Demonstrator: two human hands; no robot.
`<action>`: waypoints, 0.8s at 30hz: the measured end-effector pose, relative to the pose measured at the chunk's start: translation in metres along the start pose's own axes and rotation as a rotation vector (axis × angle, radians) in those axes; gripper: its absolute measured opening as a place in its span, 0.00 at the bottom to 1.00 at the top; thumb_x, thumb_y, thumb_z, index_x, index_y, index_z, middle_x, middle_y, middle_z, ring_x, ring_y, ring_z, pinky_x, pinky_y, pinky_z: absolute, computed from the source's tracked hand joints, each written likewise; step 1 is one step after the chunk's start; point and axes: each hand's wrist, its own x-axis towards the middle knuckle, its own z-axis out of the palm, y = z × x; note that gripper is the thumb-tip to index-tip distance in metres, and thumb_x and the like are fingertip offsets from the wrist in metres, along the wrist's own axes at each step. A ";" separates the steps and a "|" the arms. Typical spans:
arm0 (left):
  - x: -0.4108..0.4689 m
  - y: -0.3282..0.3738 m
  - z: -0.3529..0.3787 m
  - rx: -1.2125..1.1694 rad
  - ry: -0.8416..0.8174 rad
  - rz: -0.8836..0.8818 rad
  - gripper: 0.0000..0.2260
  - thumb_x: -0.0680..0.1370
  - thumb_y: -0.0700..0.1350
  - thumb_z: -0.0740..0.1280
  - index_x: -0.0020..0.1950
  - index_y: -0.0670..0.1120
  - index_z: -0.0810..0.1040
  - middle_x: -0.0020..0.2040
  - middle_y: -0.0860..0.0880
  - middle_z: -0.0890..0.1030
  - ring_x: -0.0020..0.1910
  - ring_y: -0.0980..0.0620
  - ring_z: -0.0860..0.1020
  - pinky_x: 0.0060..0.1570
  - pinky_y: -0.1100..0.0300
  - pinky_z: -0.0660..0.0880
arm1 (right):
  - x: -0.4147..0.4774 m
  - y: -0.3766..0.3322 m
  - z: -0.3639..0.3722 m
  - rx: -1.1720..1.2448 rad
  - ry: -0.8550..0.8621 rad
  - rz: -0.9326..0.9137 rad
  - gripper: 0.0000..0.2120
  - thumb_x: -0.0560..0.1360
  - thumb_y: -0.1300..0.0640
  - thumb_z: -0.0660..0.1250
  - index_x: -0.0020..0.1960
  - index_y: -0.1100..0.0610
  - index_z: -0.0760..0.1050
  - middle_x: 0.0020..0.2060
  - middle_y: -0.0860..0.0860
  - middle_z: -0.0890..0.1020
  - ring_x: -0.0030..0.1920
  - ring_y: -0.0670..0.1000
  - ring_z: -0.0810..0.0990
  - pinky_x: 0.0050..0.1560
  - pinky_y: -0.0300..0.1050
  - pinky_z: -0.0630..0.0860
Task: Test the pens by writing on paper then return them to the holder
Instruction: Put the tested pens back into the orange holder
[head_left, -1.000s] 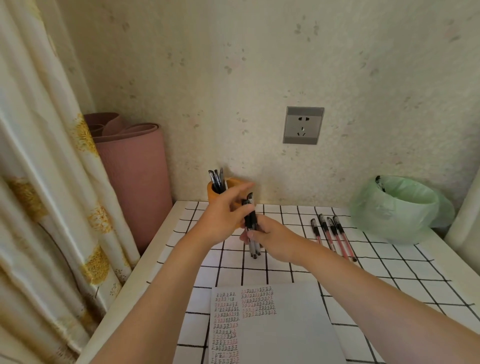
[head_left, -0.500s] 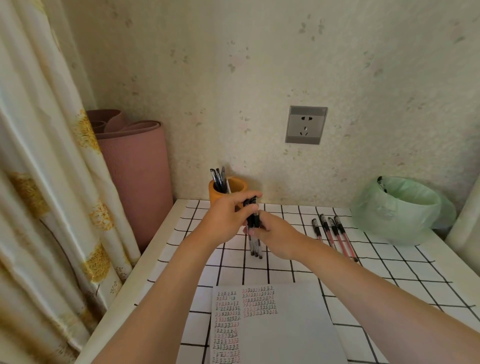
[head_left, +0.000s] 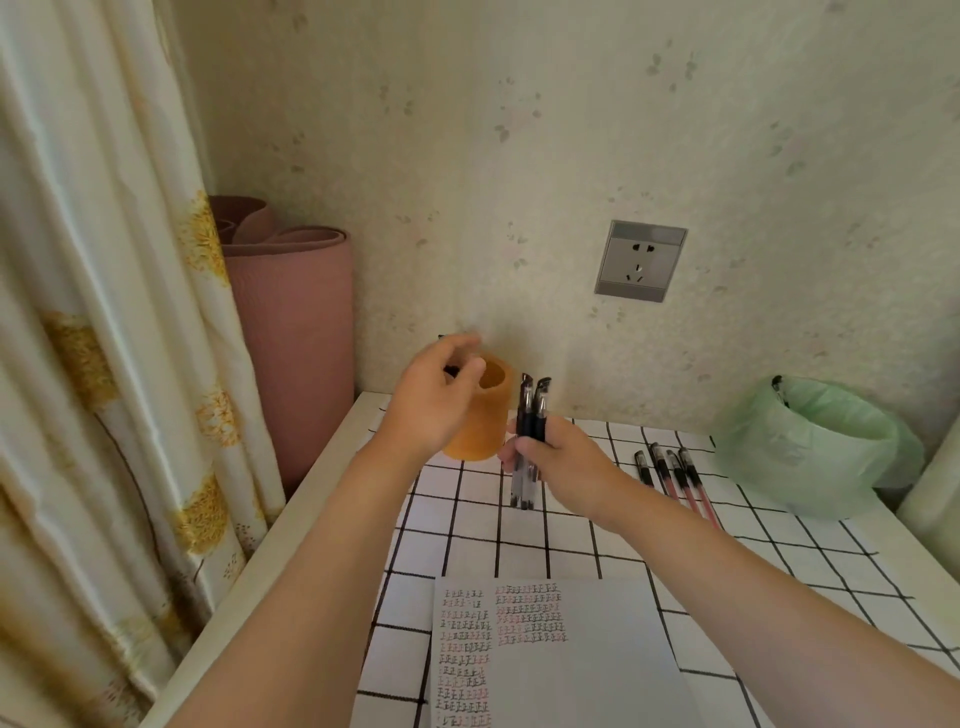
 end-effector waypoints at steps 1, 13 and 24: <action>0.005 -0.005 -0.006 0.034 0.073 -0.015 0.13 0.81 0.47 0.64 0.66 0.54 0.75 0.53 0.56 0.77 0.47 0.58 0.76 0.54 0.58 0.75 | 0.003 -0.005 -0.003 0.027 0.029 -0.008 0.10 0.83 0.61 0.57 0.60 0.62 0.75 0.46 0.52 0.85 0.45 0.48 0.82 0.48 0.43 0.77; 0.032 -0.054 -0.004 0.088 -0.043 -0.188 0.32 0.78 0.48 0.69 0.79 0.50 0.59 0.76 0.49 0.64 0.72 0.49 0.67 0.69 0.48 0.69 | 0.093 -0.081 0.010 0.277 0.346 -0.097 0.10 0.83 0.60 0.59 0.63 0.57 0.72 0.51 0.55 0.85 0.53 0.53 0.83 0.60 0.52 0.78; 0.049 -0.065 -0.005 -0.096 -0.176 -0.222 0.29 0.75 0.41 0.66 0.73 0.60 0.65 0.64 0.63 0.71 0.63 0.59 0.70 0.52 0.67 0.67 | 0.119 -0.060 0.025 -0.093 0.290 -0.155 0.05 0.82 0.55 0.62 0.57 0.51 0.75 0.46 0.47 0.81 0.48 0.48 0.79 0.47 0.40 0.74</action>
